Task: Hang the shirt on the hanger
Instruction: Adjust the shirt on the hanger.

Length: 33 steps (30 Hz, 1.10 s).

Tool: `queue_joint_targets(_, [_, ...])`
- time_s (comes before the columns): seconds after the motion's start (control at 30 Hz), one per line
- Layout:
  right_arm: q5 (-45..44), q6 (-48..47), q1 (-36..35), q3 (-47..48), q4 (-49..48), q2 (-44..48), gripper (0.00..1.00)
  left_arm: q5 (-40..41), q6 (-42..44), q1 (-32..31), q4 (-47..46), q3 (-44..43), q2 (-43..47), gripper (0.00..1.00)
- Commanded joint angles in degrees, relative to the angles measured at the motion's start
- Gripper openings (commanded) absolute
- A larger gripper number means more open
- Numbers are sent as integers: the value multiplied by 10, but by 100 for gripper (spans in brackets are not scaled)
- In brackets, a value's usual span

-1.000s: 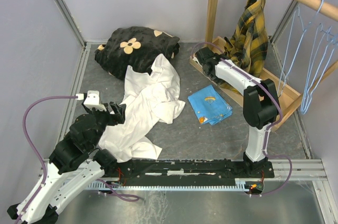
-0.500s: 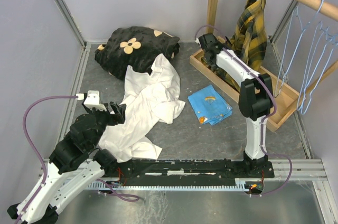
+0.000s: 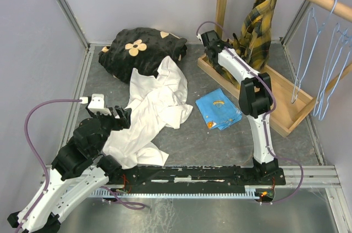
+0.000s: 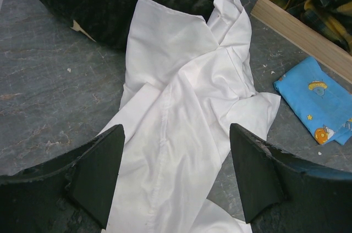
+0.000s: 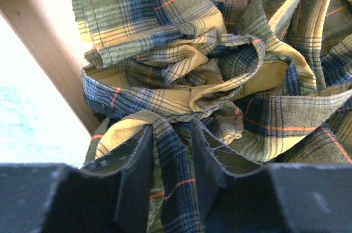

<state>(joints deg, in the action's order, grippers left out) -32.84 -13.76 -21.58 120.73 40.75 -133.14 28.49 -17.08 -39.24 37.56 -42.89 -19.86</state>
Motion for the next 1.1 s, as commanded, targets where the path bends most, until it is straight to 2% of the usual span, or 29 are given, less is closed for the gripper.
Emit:
queue_joint_targets(0.0, [26, -3, -10, -30, -46, 76, 46, 9, -15, 2, -23, -3, -7, 83])
queue_joint_targets(0.07, [35, -32, -25, -37, -50, 108, 53, 7, -14, 2, -23, -3, -8, 83])
queue_joint_targets(0.2, [-5, -85, -85, -39, -43, 144, 64, 7, -14, 2, -23, -3, -6, 83])
queue_joint_targets(0.47, [-56, -48, -223, -145, -49, 283, 69, 8, -15, 2, -23, -2, 4, 83])
queue_joint_targets(0.63, [-114, -21, -294, -157, -19, 390, 71, 6, -14, 2, -24, -3, 2, 83])
queue_joint_targets(0.8, [-231, 14, -304, -127, 36, 496, 69, 9, -15, 2, -23, -3, 4, 83])
queue_joint_targets(0.9, [-306, 45, -304, -120, 51, 542, 77, 11, -16, 2, -23, -3, 4, 83])
queue_joint_targets(1.0, [-323, 93, -294, -128, 48, 570, 80, 10, -15, 2, -23, -3, 3, 83])
queue_joint_targets(1.07, [-302, 125, -260, -127, 55, 570, 80, 8, -16, 2, -23, -3, 2, 83])
